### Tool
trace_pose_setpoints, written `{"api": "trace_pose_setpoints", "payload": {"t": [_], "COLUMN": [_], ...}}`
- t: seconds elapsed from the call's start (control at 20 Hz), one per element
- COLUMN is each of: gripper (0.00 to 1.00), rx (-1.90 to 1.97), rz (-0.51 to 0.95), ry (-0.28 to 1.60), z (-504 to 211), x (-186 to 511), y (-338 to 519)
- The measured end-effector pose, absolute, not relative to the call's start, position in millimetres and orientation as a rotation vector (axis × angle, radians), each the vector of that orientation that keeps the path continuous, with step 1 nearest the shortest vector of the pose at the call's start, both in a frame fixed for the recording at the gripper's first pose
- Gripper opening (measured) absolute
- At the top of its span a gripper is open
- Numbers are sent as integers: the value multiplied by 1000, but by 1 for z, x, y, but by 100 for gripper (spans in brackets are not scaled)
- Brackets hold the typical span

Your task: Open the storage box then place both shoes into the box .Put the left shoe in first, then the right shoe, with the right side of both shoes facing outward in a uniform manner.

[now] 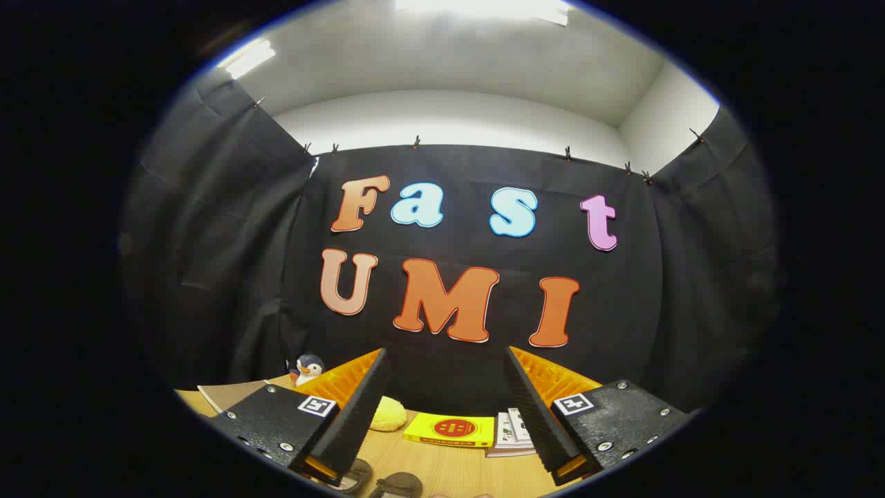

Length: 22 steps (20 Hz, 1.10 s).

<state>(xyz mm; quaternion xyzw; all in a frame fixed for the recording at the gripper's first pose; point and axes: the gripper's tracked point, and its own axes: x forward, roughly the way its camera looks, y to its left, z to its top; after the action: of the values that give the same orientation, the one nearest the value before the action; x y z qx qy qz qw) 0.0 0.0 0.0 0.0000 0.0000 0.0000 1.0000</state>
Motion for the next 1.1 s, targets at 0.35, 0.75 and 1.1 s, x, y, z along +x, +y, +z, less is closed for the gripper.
{"api": "trace_pose_setpoints", "payload": {"t": [0.35, 0.75, 1.1], "gripper": [99, 98, 98], "rx": [-5, 9, 105], "rz": [91, 165, 267], "ry": [15, 37, 114], "z": [-9, -15, -35], "x": [-9, -1, 8], "y": [25, 59, 104]}}
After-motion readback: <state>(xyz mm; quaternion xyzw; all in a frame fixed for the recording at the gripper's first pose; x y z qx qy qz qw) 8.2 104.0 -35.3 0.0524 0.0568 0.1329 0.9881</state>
